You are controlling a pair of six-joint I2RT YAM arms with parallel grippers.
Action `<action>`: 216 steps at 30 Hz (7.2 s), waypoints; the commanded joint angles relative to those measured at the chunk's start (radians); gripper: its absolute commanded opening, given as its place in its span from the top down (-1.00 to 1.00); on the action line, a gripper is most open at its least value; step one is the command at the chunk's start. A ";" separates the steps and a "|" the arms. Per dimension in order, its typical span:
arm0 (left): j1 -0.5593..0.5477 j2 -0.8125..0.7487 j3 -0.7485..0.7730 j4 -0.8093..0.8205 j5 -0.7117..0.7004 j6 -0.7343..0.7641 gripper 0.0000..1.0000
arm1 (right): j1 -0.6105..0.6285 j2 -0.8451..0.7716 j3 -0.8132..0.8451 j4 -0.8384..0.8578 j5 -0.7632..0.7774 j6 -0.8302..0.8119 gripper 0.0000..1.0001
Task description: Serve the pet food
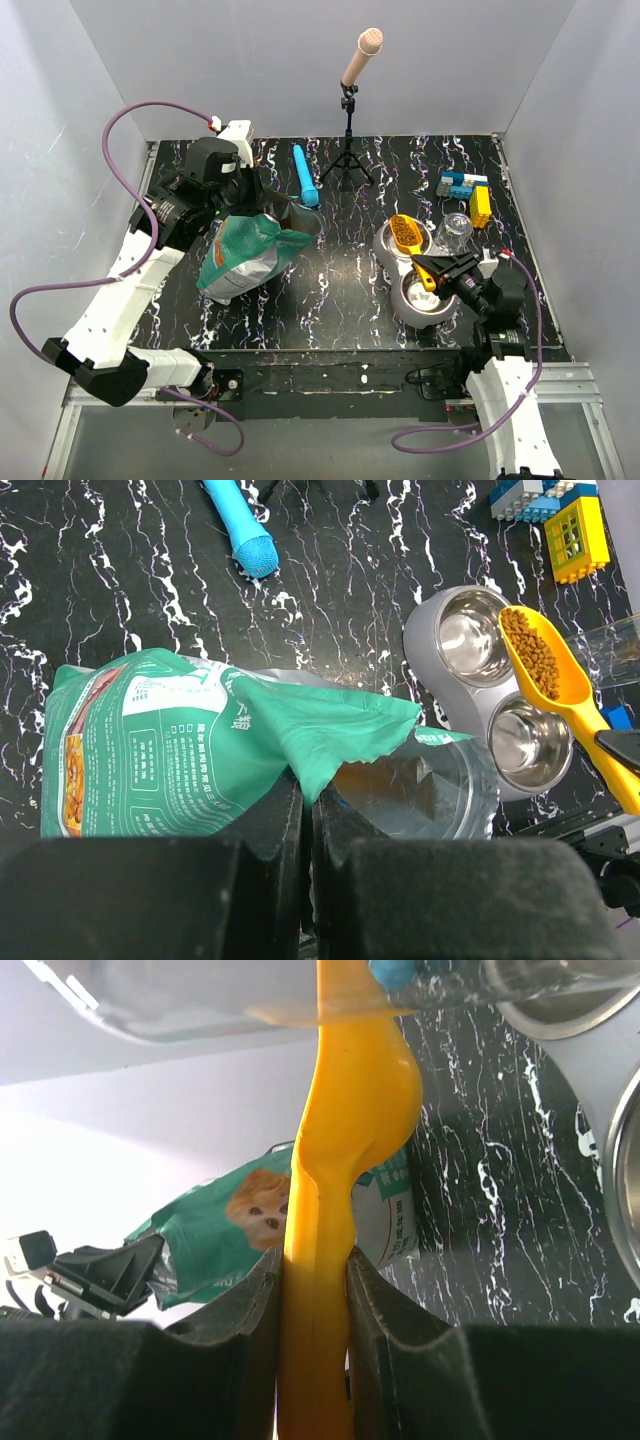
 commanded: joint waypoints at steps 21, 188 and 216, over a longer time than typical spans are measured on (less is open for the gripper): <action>0.001 -0.062 0.093 0.096 -0.003 0.002 1.00 | -0.009 0.040 0.055 -0.221 0.163 -0.051 0.97; -0.065 0.171 0.075 0.204 0.520 -0.117 1.00 | 0.262 0.481 1.001 -0.847 -0.480 -0.804 0.97; -0.101 0.112 0.170 0.038 0.478 0.101 1.00 | 0.355 0.674 1.236 -1.027 -0.253 -0.849 0.97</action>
